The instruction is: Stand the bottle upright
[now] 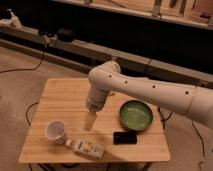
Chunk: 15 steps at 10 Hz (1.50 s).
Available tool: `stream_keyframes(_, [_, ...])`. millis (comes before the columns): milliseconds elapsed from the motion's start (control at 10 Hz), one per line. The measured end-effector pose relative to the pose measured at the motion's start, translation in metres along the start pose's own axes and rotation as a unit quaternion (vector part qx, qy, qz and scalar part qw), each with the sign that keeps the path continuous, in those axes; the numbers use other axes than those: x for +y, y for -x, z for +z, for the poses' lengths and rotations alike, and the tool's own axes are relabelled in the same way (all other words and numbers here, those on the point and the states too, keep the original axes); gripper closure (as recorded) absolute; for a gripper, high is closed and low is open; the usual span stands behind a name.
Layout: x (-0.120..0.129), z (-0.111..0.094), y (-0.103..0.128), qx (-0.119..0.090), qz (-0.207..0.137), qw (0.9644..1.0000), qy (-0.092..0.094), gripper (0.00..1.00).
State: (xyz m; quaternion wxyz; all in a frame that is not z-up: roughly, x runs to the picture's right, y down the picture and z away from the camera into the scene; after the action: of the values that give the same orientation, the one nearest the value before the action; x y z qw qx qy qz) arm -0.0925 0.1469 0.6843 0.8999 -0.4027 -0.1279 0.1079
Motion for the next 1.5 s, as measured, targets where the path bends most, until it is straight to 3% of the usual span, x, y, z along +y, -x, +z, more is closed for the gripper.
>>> stream_keyframes(200, [0.007,0.023,0.014,0.006,-0.007,0.9999,0.01,0.2])
stream_keyframes(500, [-0.003,0.061,0.003,0.079,0.025,0.9962,0.024,0.2])
stream_keyframes(600, [-0.005,0.068,0.002,0.095,0.033,0.9946,0.026,0.2])
stream_keyframes(1100, [0.001,0.096,0.02,0.145,0.036,0.9887,0.009,0.2])
stream_keyframes(1300, [0.009,0.101,0.016,0.162,0.067,0.9845,0.0,0.2])
stream_keyframes(1500, [0.018,0.103,0.012,0.165,0.096,0.9817,-0.004,0.2])
